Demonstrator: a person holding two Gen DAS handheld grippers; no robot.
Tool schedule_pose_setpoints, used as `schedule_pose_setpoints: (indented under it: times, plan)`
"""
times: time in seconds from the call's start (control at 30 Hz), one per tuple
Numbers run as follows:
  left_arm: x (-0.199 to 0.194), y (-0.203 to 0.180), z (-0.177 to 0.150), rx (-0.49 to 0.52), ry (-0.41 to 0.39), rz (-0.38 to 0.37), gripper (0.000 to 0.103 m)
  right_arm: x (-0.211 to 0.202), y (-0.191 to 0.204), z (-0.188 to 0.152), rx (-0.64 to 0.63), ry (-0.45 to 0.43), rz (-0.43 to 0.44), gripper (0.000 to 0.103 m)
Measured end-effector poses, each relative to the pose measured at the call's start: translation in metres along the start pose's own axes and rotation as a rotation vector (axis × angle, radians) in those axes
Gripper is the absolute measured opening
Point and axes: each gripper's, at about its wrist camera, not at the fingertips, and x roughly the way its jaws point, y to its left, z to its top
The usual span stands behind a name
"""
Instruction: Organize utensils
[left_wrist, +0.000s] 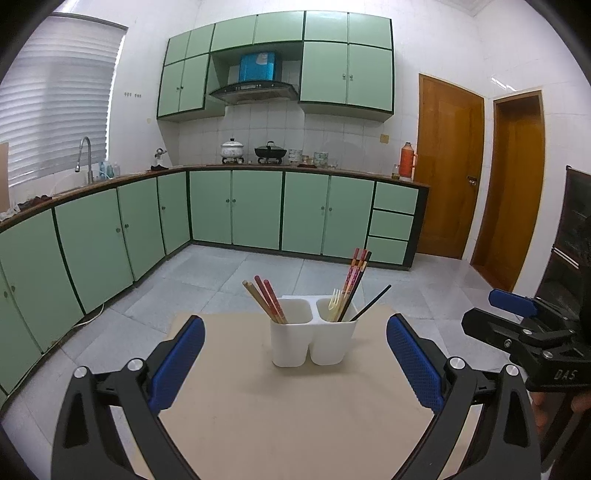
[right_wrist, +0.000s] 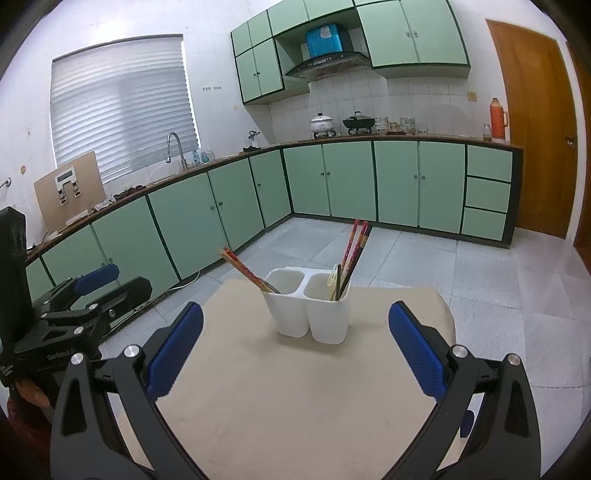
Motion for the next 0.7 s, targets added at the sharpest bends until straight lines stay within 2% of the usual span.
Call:
schedule_pose_setpoints:
  times: [0.7]
  plan:
    - [-0.01,0.0006,-0.0029,0.006,-0.018,0.002,0.097,0.0005,0.0024,0.0024,-0.014,-0.006,-0.007,0.098]
